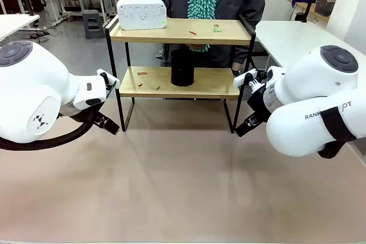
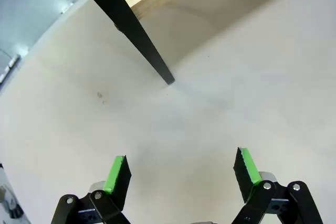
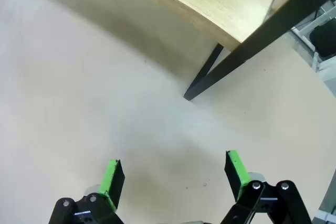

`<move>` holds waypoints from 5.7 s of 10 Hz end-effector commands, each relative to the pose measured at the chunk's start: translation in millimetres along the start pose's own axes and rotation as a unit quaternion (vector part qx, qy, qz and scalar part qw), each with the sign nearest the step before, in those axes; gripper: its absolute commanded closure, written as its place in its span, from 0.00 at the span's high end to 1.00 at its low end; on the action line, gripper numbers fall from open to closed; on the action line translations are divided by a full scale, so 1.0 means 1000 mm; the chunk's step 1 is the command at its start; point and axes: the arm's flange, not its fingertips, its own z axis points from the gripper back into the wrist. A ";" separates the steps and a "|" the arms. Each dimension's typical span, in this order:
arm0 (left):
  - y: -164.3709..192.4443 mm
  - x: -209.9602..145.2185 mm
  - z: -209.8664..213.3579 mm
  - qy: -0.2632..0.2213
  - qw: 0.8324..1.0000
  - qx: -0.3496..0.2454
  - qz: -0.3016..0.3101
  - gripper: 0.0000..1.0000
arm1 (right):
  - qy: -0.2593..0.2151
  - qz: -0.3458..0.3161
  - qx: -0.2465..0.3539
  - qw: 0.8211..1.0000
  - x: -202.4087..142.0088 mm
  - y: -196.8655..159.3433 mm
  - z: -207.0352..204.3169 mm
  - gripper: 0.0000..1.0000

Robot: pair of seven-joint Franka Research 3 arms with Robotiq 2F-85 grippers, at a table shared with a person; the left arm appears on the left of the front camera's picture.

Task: Clean the shelf.
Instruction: Pick up the Duster from the human.

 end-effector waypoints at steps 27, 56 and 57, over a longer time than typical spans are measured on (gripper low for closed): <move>0.254 -0.204 0.203 -0.273 0.833 -0.386 0.288 1.00 | -0.156 -0.491 0.402 0.757 -0.255 -0.268 0.205 1.00; 0.270 0.054 0.073 -0.111 0.728 -0.544 0.401 0.00 | -0.156 -0.491 0.402 0.757 -0.255 -0.268 0.205 1.00; 0.270 0.054 0.074 -0.117 0.731 -0.539 0.402 0.05 | -0.156 -0.491 0.402 0.757 -0.255 -0.268 0.205 1.00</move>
